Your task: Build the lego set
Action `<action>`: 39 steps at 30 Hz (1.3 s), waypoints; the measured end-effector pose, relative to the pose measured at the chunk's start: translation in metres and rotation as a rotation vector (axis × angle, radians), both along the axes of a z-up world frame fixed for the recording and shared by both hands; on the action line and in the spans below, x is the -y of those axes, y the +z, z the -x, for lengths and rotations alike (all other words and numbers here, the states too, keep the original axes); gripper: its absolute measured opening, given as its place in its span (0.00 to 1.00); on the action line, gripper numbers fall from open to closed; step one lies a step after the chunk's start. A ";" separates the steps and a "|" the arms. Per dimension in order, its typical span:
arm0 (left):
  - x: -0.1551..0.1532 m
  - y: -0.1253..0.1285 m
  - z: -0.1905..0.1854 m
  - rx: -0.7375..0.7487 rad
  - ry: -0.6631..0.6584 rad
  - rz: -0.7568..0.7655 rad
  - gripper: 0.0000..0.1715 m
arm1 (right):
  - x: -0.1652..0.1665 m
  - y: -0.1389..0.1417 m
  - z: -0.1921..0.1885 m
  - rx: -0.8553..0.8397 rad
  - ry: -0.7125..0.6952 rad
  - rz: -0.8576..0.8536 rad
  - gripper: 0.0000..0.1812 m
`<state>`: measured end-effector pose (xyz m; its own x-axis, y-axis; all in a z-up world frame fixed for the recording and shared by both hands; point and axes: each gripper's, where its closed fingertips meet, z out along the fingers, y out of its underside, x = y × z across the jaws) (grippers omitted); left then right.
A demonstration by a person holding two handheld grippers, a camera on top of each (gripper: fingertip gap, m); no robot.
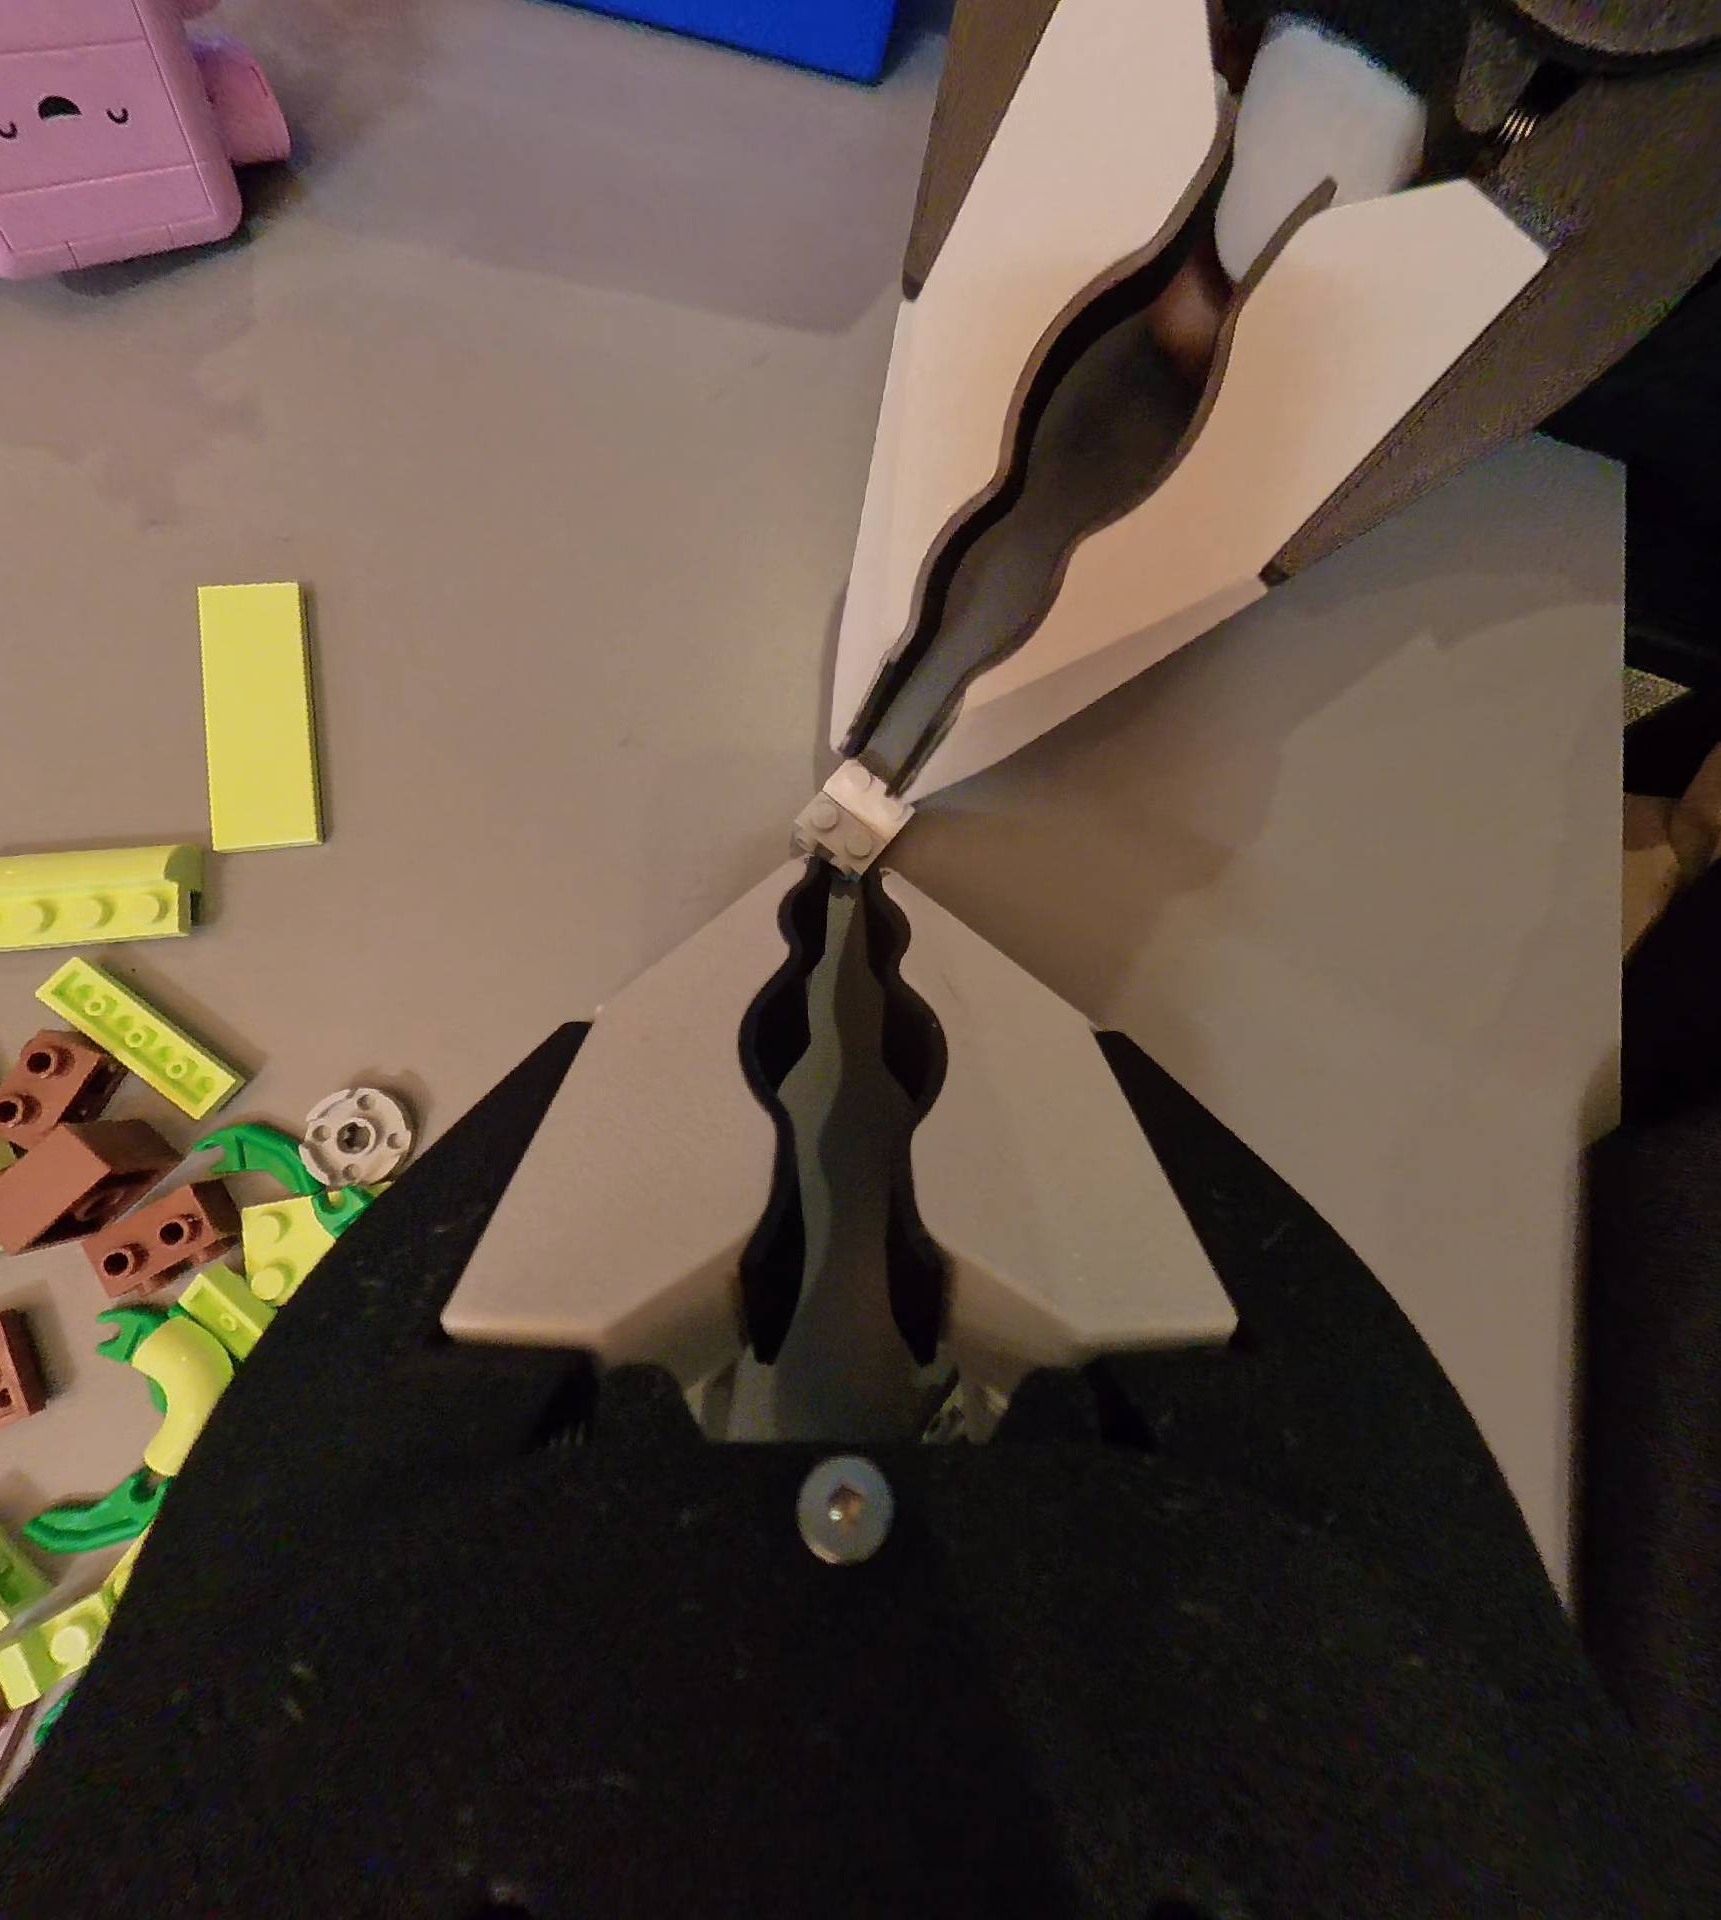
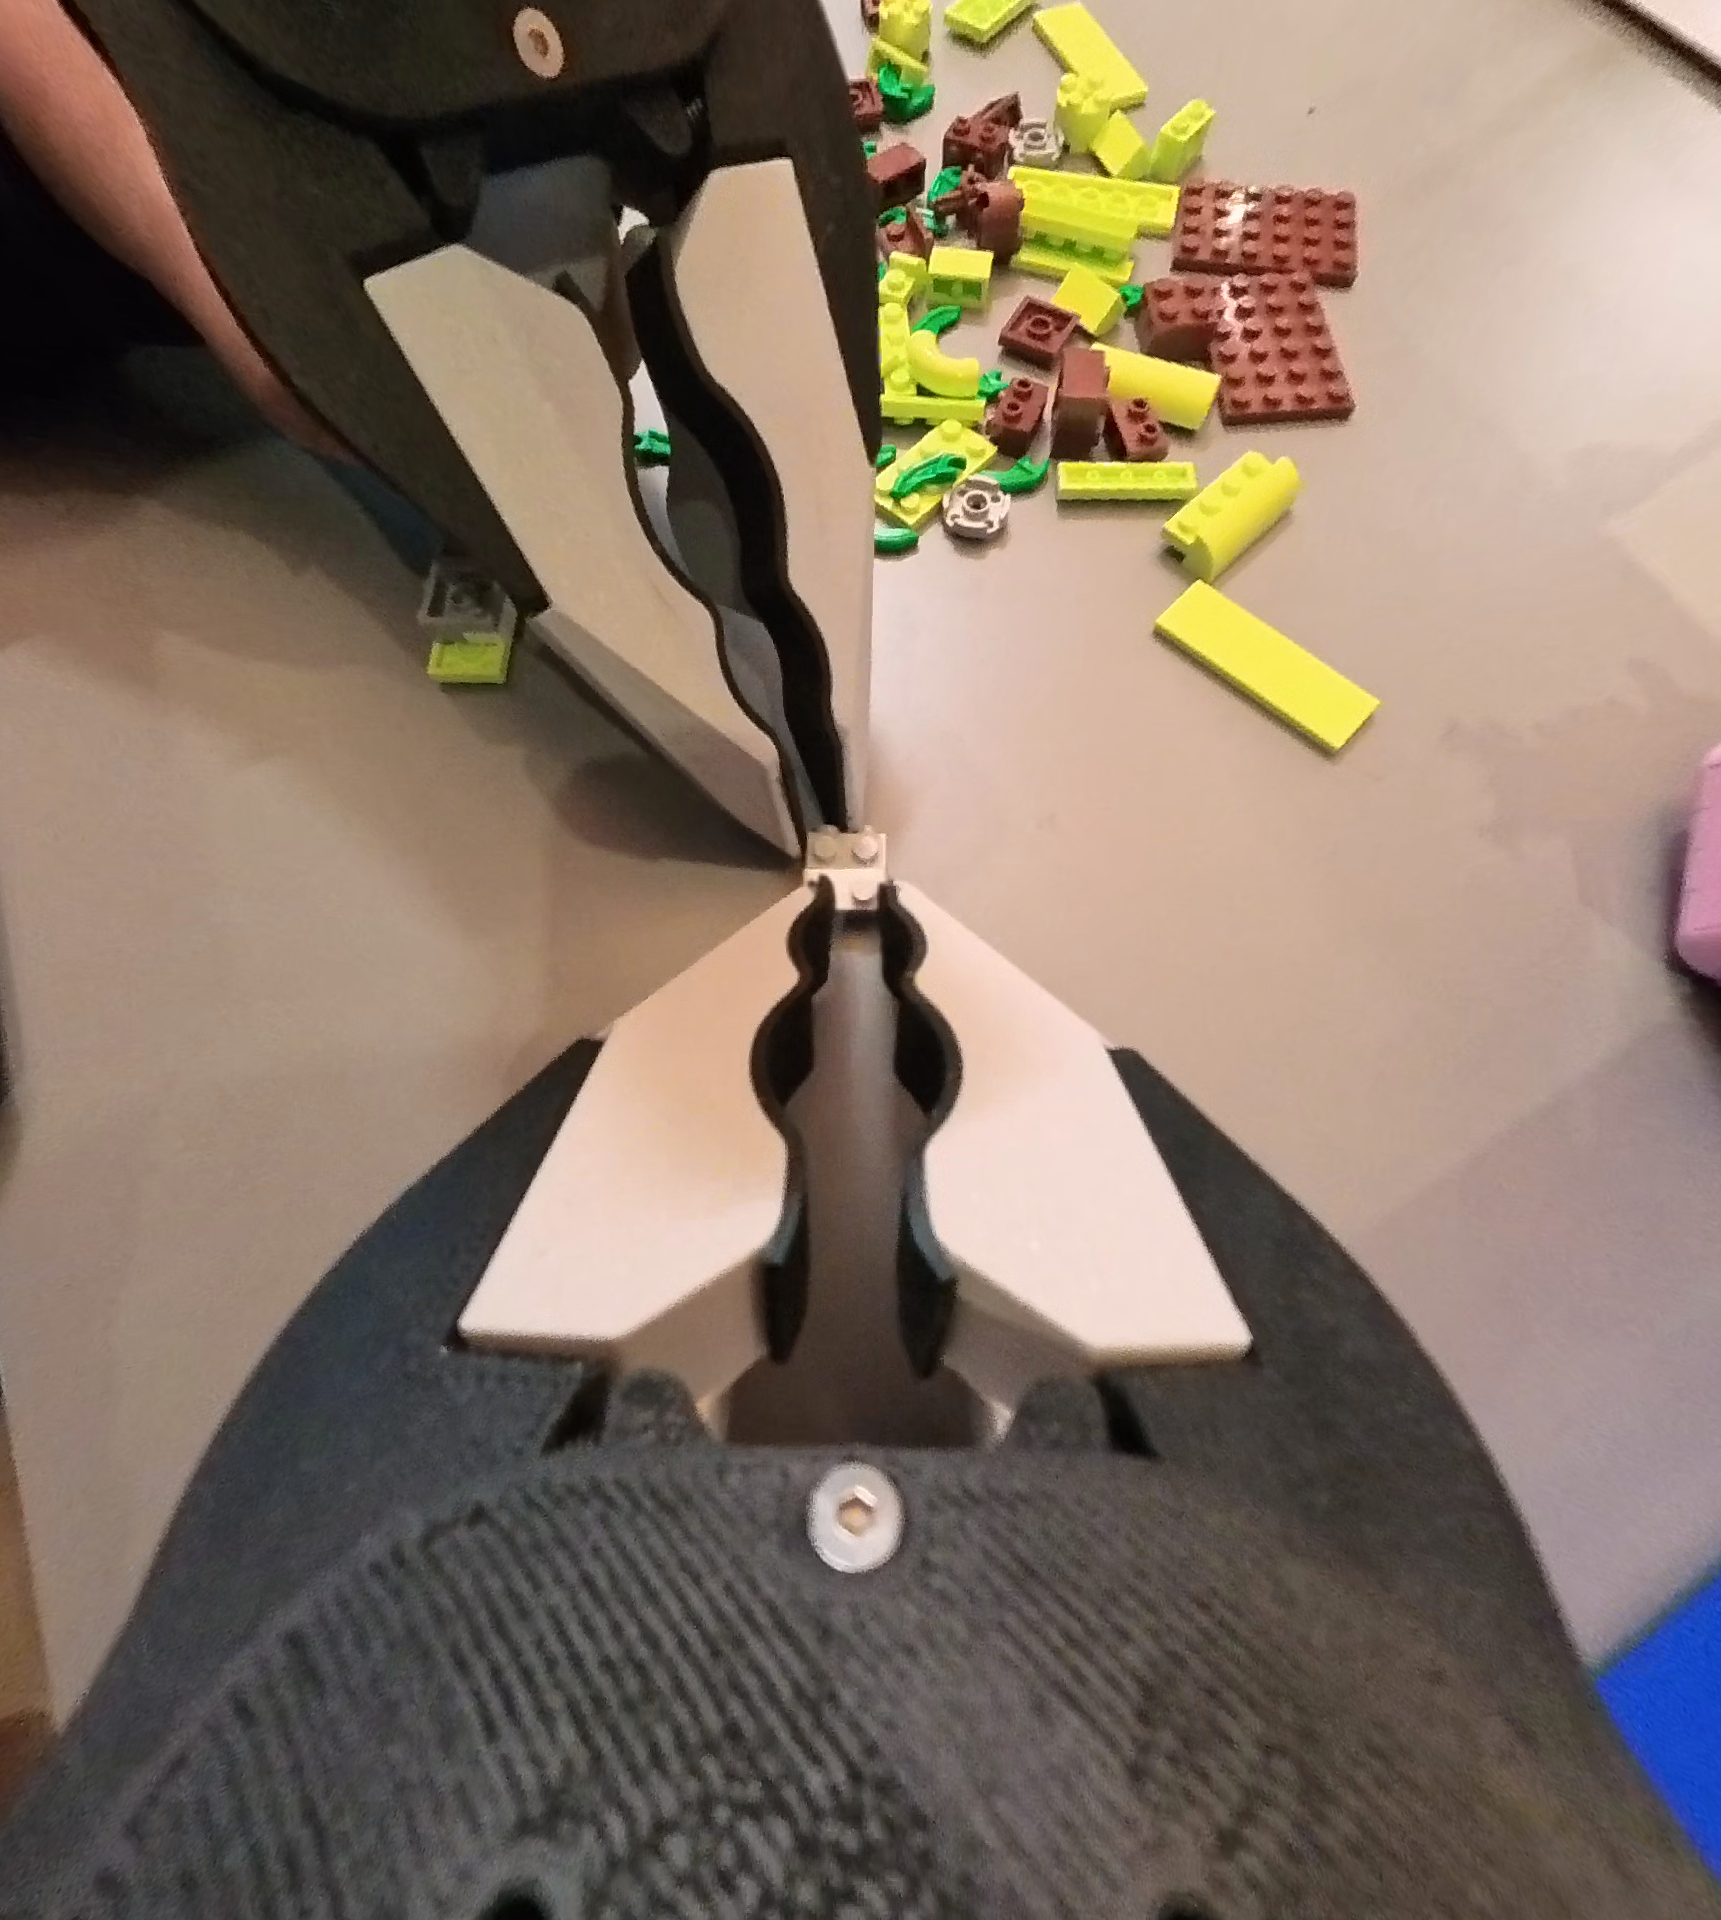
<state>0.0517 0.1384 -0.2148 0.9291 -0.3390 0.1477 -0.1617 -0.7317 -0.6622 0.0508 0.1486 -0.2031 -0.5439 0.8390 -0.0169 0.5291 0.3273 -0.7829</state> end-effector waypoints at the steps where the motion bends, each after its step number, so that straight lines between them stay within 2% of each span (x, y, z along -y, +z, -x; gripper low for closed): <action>1: 0.000 0.000 0.000 0.000 0.001 0.000 0.03 | 0.001 0.000 0.000 0.001 0.003 0.001 0.04; 11: 0.000 0.000 0.000 -0.012 0.001 -0.001 0.03 | 0.002 -0.001 0.000 0.049 0.001 0.027 0.03; 19: 0.000 0.000 0.000 -0.026 0.000 0.010 0.03 | 0.002 -0.003 -0.001 0.174 0.014 -0.018 0.03; 20: 0.000 0.000 -0.001 -0.016 -0.002 0.008 0.03 | 0.000 -0.003 0.000 0.189 0.014 -0.037 0.00; 29: 0.000 0.000 -0.002 -0.030 0.002 0.012 0.02 | 0.000 -0.004 0.001 0.319 0.084 -0.084 0.00; 39: -0.001 0.000 -0.002 -0.002 0.019 0.013 0.02 | 0.001 -0.004 0.002 0.284 0.002 -0.103 0.00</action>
